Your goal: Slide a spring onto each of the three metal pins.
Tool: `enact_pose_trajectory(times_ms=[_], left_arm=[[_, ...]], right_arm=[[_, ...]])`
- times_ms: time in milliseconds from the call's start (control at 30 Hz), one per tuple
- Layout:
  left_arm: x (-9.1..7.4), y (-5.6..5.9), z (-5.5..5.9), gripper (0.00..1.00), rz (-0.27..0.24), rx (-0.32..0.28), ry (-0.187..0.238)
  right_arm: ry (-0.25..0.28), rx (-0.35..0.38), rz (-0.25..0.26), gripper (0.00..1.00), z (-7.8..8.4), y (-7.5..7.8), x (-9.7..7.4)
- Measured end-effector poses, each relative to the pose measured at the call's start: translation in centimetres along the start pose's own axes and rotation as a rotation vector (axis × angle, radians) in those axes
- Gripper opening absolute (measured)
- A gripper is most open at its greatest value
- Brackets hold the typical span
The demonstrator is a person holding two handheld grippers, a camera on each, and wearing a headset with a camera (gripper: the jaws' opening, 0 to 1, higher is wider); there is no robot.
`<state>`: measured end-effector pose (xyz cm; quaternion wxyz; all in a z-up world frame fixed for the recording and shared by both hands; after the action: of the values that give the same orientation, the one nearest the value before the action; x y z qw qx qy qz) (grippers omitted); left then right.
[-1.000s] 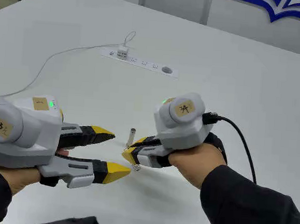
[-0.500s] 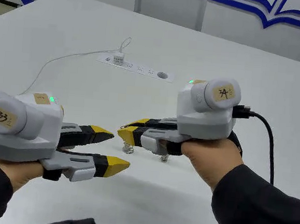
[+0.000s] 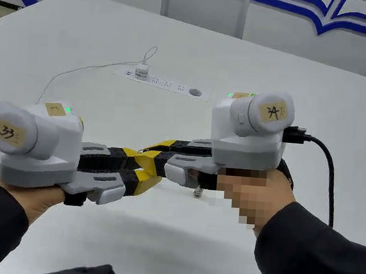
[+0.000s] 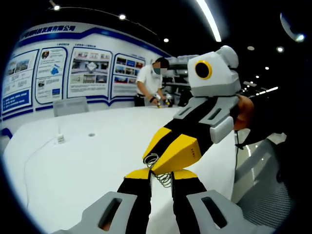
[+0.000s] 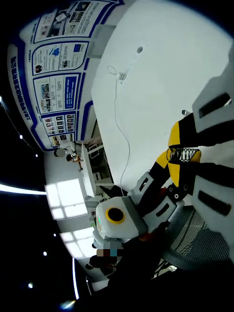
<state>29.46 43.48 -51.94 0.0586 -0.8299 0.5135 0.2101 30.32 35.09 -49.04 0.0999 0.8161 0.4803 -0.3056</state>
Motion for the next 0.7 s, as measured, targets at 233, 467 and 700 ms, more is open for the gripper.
enact_pose_trajectory(times_ms=[233,467,700], left_arm=[[-0.20,-0.35,0.22,0.12,-0.025,0.025,-0.005],[-0.30,-0.61,0.15,0.12,-0.046,0.042,-0.001],[-0.42,-0.59,0.33,0.17,-0.054,0.061,-0.024]], right_arm=[[-0.002,-0.012,0.006,0.12,-0.08,0.10,-0.20],[0.002,-0.015,0.014,0.12,-0.12,0.21,-0.51],[0.003,-0.026,0.028,0.12,-0.21,0.45,-0.59]])
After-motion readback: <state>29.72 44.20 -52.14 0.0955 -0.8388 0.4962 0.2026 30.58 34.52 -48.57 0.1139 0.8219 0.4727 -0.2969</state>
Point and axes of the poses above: the centre of the closed fingertips' face, and the gripper's own axes: x roughly forward along the fingers, y roughly to its right, z roughly out of its underside, the point moved 7 cm from there along -x, roughly backward along the fingers, and after that the axes turned 10 degrees about -y, right-handed, at the moved point
